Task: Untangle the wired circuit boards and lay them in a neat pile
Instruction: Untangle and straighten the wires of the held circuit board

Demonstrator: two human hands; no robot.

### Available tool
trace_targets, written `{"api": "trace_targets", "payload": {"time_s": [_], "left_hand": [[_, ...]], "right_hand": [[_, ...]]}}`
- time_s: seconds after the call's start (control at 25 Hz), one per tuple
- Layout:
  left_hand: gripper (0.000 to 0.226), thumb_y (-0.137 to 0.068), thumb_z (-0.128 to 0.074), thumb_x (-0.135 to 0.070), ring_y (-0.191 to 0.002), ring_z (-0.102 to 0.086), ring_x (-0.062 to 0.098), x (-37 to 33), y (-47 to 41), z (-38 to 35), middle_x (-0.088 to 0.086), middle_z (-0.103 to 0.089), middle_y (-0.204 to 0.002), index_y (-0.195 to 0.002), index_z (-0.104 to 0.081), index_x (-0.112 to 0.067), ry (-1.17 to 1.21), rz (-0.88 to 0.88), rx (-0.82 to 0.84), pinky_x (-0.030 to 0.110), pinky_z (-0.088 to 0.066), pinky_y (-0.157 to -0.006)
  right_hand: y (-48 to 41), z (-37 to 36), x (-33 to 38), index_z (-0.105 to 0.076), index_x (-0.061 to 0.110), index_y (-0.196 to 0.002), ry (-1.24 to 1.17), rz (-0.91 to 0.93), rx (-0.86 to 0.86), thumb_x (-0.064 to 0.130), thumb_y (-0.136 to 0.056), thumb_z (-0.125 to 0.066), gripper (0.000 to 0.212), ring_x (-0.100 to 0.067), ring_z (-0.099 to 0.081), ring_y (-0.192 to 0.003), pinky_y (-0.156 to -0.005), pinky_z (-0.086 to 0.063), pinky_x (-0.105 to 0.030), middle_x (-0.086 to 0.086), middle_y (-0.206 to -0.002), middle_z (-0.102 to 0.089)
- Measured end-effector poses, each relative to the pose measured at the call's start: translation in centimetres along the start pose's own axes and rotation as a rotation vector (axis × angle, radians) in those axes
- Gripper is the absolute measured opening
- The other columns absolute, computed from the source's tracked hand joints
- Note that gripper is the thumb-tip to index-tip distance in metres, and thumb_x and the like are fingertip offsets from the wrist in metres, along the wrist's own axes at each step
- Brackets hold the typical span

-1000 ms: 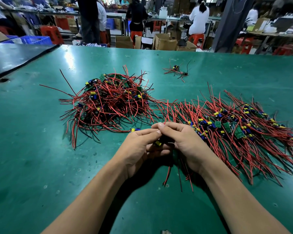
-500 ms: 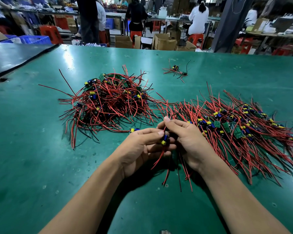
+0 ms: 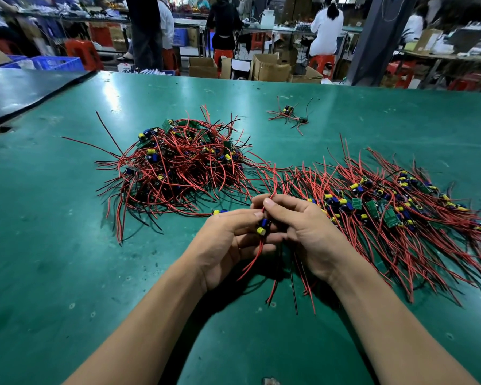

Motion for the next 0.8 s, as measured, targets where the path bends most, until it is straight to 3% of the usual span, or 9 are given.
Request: {"api": "trace_targets", "payload": {"time_s": [0.24,0.36,0.44,0.52,0.64,0.8], "left_hand": [[0.010,-0.091,-0.062,-0.005,-0.063,-0.071,0.027,-0.4,0.0,0.1,0.020,-0.073,-0.082,-0.086,-0.071,-0.003,-0.112,-0.084,-0.039,0.030,-0.060,-0.056],[0.012,-0.092,-0.063,-0.005,-0.057,-0.070,0.027,-0.3,0.1,-0.1,0.019,-0.070,-0.077,-0.082,-0.070,-0.003,-0.272,-0.126,-0.057,0.027,-0.056,-0.049],[0.016,-0.092,-0.062,-0.004,-0.054,-0.068,0.027,-0.2,0.1,0.1,0.020,-0.067,-0.074,-0.079,-0.070,-0.002,-0.286,-0.115,-0.080,0.027,-0.055,-0.046],[0.019,-0.091,-0.061,-0.003,-0.052,-0.066,0.027,-0.2,0.1,0.3,0.020,-0.068,-0.073,-0.075,-0.070,-0.004,-0.233,-0.095,-0.086,0.027,-0.056,-0.047],[0.013,-0.091,-0.059,-0.004,-0.049,-0.064,0.024,-0.1,0.1,0.1,0.020,-0.069,-0.071,-0.083,-0.069,0.000,-0.206,-0.065,-0.049,0.025,-0.054,-0.046],[0.010,-0.087,-0.057,-0.001,-0.045,-0.057,0.023,0.0,0.2,-0.1,0.019,-0.063,-0.064,-0.085,-0.066,0.003,-0.201,-0.030,-0.053,0.023,-0.048,-0.043]], "right_hand": [[0.1,0.8,0.1,-0.069,0.014,-0.072,-0.033,0.017,-0.108,0.030,-0.071,-0.082,0.020,-0.015,-0.059,-0.048,-0.041,-0.050,-0.024,-0.006,-0.067,-0.065],[0.2,1.6,0.8,-0.068,0.016,-0.065,0.330,0.172,-0.208,0.030,-0.083,-0.079,0.026,-0.013,-0.054,-0.051,-0.046,-0.047,-0.023,-0.001,-0.061,-0.061],[0.2,1.6,1.4,-0.068,0.015,-0.065,0.572,0.271,-0.256,0.030,-0.088,-0.077,0.029,-0.011,-0.051,-0.055,-0.054,-0.048,-0.030,0.002,-0.059,-0.060],[0.0,1.2,0.9,-0.073,0.012,-0.076,0.499,0.206,-0.190,0.035,-0.091,-0.073,0.027,-0.014,-0.056,-0.059,-0.059,-0.053,-0.039,-0.003,-0.066,-0.065],[0.2,-0.2,-0.4,-0.077,0.009,-0.095,0.288,0.011,-0.036,0.044,-0.087,-0.071,0.036,-0.017,-0.059,-0.051,-0.051,-0.054,-0.026,-0.011,-0.073,-0.067],[0.3,-0.5,-0.7,-0.076,0.001,-0.096,0.079,-0.045,0.009,0.034,-0.085,-0.074,0.035,-0.021,-0.056,-0.041,-0.043,-0.053,-0.027,-0.020,-0.069,-0.062]]}}
Point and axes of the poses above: each hand's wrist, its own y-axis away from the middle knuckle, its own z-axis out of the back of the hand, x = y × z, the point moved 7 cm from there along -y, towards the middle knuckle
